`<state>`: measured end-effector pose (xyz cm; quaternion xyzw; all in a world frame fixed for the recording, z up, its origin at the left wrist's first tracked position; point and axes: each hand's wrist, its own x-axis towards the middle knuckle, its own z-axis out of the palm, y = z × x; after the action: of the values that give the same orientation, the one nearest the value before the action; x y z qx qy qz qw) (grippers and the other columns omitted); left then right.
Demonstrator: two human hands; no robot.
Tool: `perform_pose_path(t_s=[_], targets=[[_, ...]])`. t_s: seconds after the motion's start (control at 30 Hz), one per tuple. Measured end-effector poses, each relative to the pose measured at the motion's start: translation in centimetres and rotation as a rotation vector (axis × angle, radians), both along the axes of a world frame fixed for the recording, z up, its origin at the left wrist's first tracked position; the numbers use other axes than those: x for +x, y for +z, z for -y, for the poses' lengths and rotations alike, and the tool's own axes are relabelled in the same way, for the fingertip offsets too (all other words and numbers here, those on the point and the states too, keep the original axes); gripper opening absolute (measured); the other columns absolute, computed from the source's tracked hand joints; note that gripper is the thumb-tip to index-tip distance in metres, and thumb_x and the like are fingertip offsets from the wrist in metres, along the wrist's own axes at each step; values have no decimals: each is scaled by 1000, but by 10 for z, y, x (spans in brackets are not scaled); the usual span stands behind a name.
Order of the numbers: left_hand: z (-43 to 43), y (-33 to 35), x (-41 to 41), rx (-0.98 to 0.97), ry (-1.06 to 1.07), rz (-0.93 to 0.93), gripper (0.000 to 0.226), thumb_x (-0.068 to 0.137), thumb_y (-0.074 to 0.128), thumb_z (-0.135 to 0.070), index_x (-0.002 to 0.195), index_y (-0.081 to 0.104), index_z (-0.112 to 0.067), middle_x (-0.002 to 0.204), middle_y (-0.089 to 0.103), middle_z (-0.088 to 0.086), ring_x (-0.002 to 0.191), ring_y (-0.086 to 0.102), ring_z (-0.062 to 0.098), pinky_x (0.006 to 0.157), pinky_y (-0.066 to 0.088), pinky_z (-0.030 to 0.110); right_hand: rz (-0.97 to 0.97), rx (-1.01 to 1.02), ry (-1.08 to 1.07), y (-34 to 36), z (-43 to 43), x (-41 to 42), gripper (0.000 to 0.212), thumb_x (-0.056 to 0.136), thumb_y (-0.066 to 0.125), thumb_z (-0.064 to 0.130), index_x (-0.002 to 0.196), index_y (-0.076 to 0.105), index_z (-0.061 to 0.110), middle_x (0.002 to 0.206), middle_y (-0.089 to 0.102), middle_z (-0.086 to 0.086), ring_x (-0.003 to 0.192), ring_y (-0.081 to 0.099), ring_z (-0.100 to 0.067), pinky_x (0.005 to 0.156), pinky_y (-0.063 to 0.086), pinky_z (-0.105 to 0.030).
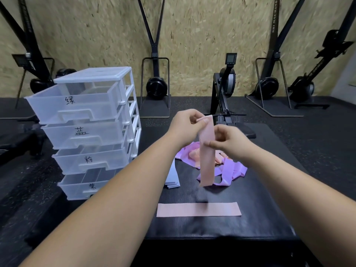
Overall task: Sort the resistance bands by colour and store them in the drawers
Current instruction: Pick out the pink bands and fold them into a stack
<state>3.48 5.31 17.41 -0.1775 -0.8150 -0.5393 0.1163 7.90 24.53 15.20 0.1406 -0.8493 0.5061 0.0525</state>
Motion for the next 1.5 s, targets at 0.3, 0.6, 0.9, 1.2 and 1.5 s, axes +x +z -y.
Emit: perform_pose_path(t_s=[0.3,0.6,0.9,1.2,1.5], targets=[[45,-51,12,231,223,150,3,99,72,-24,99,75,-23,97,74,-3,80,64,8,57,48,10,228,229,44,-90,-21,20,27,84,83,38,95,71,17,71,58,9,63,52,-11,64,43,-28],[93,-158,49,274,332,456,10,92,79,-27,90,76,-18,86,78,6,69,65,16,69,51,31,366,252,31,-135,-72,46,11,87,86,28,94,78,24,71,60,13,66,50,-5,64,40,-19],[109,-213,89,80,394,510,8,88,84,-25,90,77,-21,87,78,-4,81,71,13,72,52,24,448,33,-165,-169,-88,64,22,86,84,5,106,75,11,70,67,1,56,56,-9,53,49,-21],[112,-246,101,-229,401,377,13,92,71,-27,100,65,-36,74,69,-19,91,65,10,83,53,34,189,213,-479,-201,-71,76,25,82,85,26,104,75,34,92,75,10,85,72,-7,81,50,-28],[108,-281,108,-294,466,163,9,96,69,-37,103,66,-41,91,58,-18,95,53,11,85,53,41,-41,338,-551,-247,-61,92,8,91,79,24,98,76,27,101,60,8,82,59,-6,78,42,-22]])
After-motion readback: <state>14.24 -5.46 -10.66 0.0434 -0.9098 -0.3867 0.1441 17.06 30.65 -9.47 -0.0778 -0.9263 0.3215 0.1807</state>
